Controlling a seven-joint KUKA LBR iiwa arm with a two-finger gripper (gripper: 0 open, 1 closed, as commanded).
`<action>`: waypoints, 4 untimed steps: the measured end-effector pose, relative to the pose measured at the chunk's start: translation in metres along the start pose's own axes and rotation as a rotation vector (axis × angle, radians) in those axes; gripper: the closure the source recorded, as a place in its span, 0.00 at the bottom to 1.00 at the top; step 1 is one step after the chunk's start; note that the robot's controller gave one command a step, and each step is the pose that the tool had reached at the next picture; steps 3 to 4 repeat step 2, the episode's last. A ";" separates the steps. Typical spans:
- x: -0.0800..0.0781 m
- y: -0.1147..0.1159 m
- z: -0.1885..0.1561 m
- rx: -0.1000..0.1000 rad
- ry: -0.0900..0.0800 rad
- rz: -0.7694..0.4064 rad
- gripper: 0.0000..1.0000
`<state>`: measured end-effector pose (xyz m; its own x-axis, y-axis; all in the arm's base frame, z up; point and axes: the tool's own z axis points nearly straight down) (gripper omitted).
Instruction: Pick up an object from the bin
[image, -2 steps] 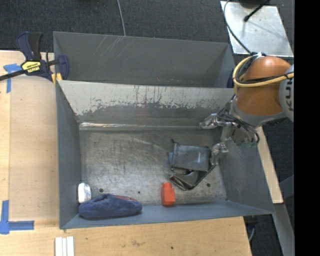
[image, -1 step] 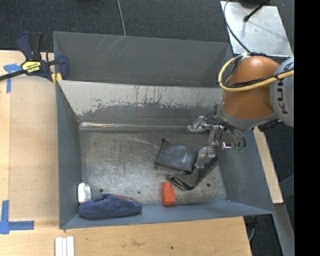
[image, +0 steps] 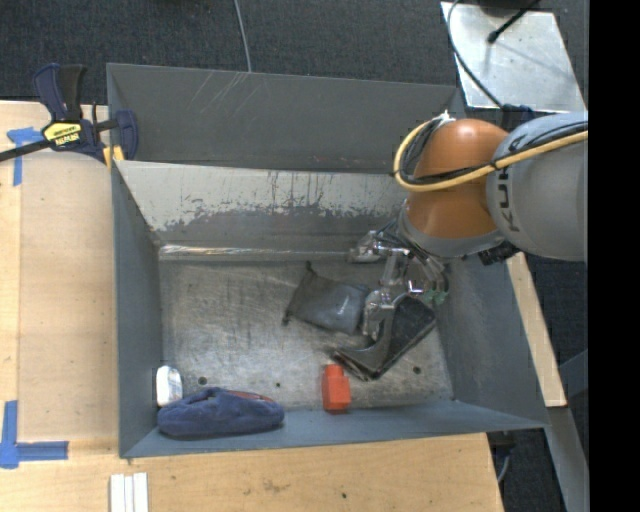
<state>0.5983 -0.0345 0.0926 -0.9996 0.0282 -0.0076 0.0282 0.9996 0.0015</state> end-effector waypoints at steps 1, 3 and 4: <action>0.002 0.000 0.003 0.000 0.012 -0.002 1.00; 0.029 -0.025 -0.133 0.003 -0.003 -0.256 1.00; 0.029 -0.025 -0.133 0.003 -0.003 -0.256 1.00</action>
Offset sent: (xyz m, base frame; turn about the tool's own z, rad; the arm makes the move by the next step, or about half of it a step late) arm 0.0000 0.0000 0.0000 0.0000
